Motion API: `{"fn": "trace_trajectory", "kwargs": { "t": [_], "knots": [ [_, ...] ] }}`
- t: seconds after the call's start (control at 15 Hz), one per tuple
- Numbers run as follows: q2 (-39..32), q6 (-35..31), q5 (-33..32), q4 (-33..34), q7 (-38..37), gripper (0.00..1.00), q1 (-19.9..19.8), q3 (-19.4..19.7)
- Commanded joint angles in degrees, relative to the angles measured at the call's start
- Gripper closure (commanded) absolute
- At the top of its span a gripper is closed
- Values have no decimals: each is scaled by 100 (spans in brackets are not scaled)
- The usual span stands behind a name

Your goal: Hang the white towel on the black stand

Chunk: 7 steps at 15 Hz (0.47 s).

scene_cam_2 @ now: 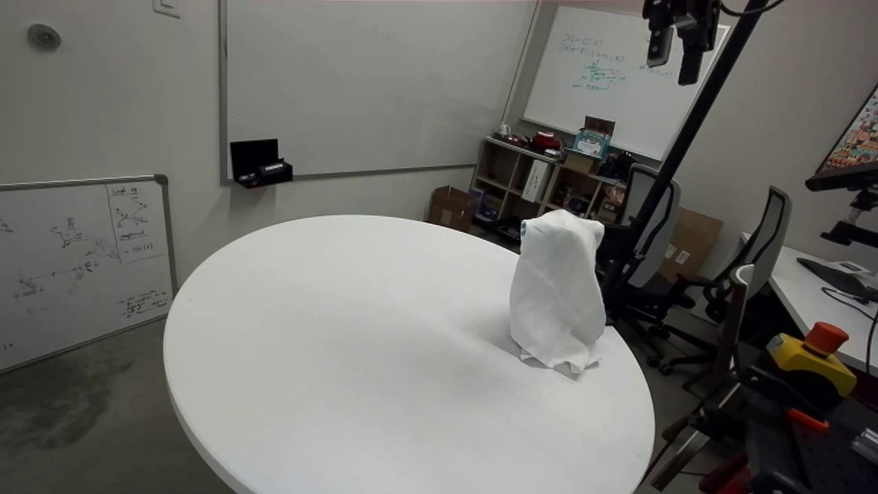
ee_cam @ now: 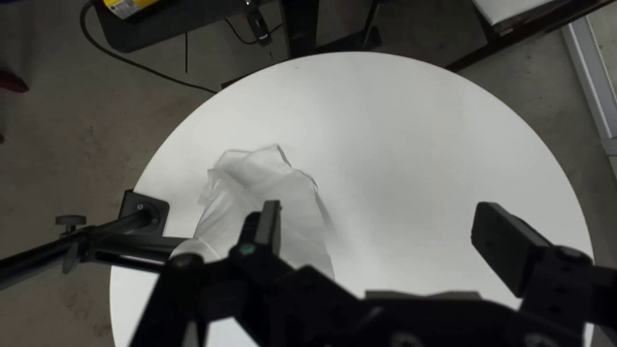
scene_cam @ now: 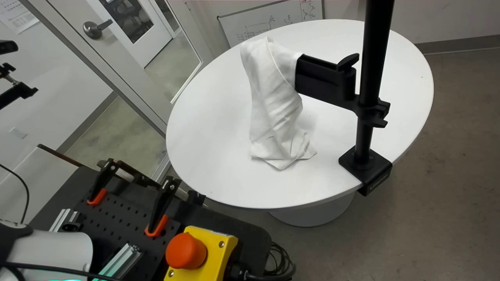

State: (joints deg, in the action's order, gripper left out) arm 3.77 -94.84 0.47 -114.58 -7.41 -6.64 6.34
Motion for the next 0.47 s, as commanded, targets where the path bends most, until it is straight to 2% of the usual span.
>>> {"fn": "trace_trajectory", "kwargs": {
  "t": [0.0,0.13,0.2,0.4],
  "knots": [
    [406,-66,10,-762,55,0,63,-66],
    [463,-39,4,-963,76,0,70,-83],
    [224,9,0,-654,3,0,45,-67],
    [284,8,0,-833,4,0,48,-78]
  ]
}}
